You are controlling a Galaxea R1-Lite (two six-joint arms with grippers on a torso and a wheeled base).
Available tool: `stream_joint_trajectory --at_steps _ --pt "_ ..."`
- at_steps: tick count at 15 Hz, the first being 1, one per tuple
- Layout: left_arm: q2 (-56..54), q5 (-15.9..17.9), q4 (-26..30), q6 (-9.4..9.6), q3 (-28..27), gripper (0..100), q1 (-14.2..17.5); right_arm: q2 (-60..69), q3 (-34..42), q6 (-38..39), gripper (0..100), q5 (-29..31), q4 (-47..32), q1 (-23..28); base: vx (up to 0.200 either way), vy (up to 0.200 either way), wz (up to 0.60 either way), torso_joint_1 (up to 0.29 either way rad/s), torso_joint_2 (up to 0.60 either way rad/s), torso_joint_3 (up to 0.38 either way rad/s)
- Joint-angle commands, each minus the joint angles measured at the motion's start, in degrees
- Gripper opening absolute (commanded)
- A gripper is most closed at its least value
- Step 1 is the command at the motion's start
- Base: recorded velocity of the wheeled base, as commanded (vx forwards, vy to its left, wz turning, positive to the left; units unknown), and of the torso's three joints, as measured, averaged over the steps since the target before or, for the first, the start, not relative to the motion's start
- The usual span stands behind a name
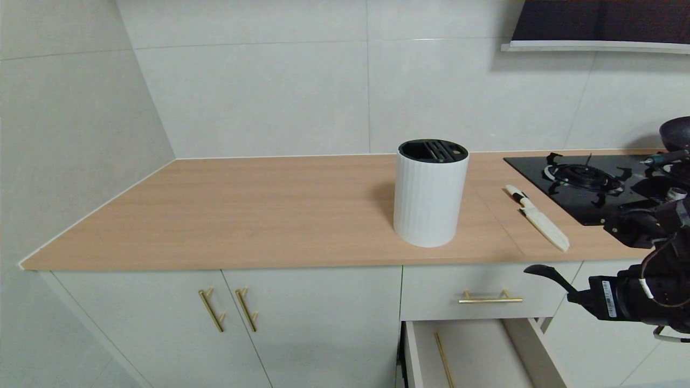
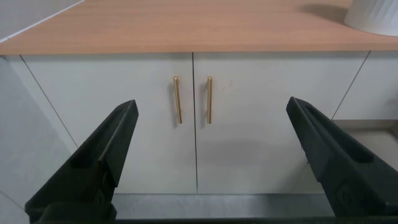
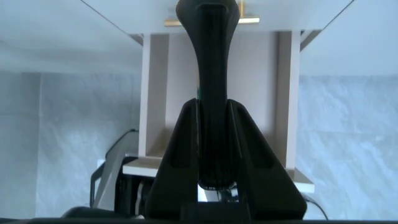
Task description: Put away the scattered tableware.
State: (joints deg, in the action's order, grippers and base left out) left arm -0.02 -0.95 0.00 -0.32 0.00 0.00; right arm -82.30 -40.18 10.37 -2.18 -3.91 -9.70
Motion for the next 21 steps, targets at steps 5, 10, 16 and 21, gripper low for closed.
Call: stream_joint_trajectory --at_steps 5,10,16,21 --pt "0.02 -0.02 0.00 -0.03 0.00 100 0.00 -2.78 0.19 0.08 0 0.07 0.05 -0.05 0.000 0.000 0.00 0.000 0.00 0.000" --pt "0.02 -0.02 0.00 -0.03 0.00 100 0.00 -6.03 2.48 0.00 0 0.25 5.23 -1.02 0.000 0.000 0.00 0.000 0.00 0.000" --pt "0.02 -0.02 0.00 -0.03 0.00 100 0.00 -9.28 3.97 0.08 0 0.51 7.96 -2.69 0.000 0.000 0.00 -0.147 0.34 0.204" --pt "0.02 -0.02 0.00 -0.03 0.00 100 0.00 -10.87 3.97 0.17 0 0.51 7.96 -2.69 0.000 0.000 0.00 -0.199 0.49 0.290"
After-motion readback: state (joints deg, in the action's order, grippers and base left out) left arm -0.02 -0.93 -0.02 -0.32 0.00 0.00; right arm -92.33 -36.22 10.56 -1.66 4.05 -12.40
